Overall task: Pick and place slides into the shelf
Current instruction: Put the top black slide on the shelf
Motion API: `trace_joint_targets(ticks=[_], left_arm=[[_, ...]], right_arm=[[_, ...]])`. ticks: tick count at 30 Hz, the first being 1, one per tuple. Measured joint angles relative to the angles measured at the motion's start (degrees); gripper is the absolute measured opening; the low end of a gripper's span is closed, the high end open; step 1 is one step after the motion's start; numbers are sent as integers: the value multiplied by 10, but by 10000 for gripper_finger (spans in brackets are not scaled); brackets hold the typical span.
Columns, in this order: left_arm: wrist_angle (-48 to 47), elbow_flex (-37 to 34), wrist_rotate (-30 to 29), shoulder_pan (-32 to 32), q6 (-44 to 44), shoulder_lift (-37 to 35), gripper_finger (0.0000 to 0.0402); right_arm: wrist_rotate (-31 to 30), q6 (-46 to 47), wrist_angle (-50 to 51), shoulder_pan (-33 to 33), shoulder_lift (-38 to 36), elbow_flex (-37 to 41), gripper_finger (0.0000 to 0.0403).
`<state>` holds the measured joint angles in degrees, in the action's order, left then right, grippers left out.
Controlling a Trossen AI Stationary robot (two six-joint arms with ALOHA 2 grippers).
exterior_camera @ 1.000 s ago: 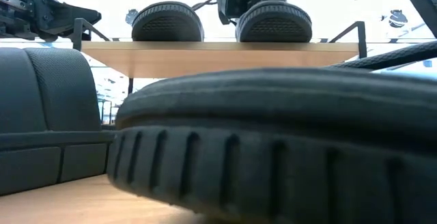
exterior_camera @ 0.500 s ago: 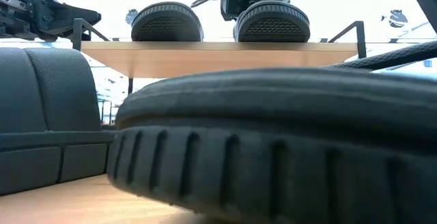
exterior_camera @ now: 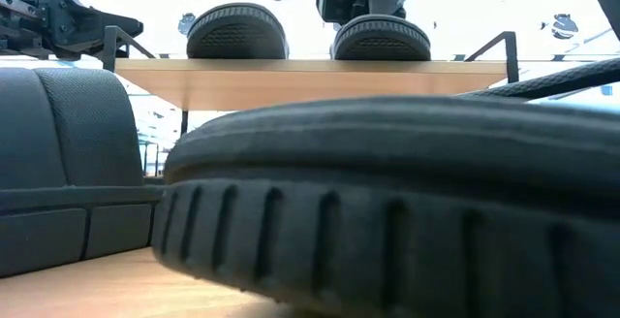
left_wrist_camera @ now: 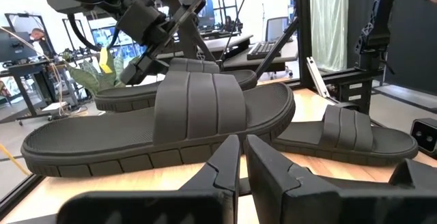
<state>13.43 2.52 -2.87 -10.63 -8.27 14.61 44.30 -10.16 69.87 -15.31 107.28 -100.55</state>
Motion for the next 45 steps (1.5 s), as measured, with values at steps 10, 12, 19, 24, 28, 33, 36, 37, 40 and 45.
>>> trace_joint_targets(ticks=[10, 12, 19, 24, 28, 33, 36, 37, 40, 45], left_arm=[[0, 0, 0, 0, 1, 0, 33], [0, 0, 0, 0, 2, 0, 33], [0, 0, 0, 0, 3, 0, 33], [0, 0, 0, 0, 2, 0, 33], [0, 0, 0, 0, 2, 0, 33], [1, 0, 0, 0, 2, 0, 33], [1, 0, 0, 0, 2, 0, 33], [1, 0, 0, 0, 2, 0, 33], [1, 0, 0, 0, 4, 0, 33], [1, 0, 3, 0, 9, 0, 33]], right_arm=[[5, 22, -16, -1, 0, -1, 254], [5, 21, -16, -1, 0, -1, 254], [-6, 21, -16, -1, -1, -1, 254], [-16, 20, -17, -1, -13, -1, 254], [-42, 20, -17, -1, -32, -1, 254], [-55, 25, -23, -1, -45, -1, 254], [-63, 31, -23, -1, -46, -2, 254], [-72, 31, -23, -1, -46, -2, 254], [-98, 30, -23, -1, -45, -2, 254], [-110, 11, -23, -7, -48, -2, 254]])
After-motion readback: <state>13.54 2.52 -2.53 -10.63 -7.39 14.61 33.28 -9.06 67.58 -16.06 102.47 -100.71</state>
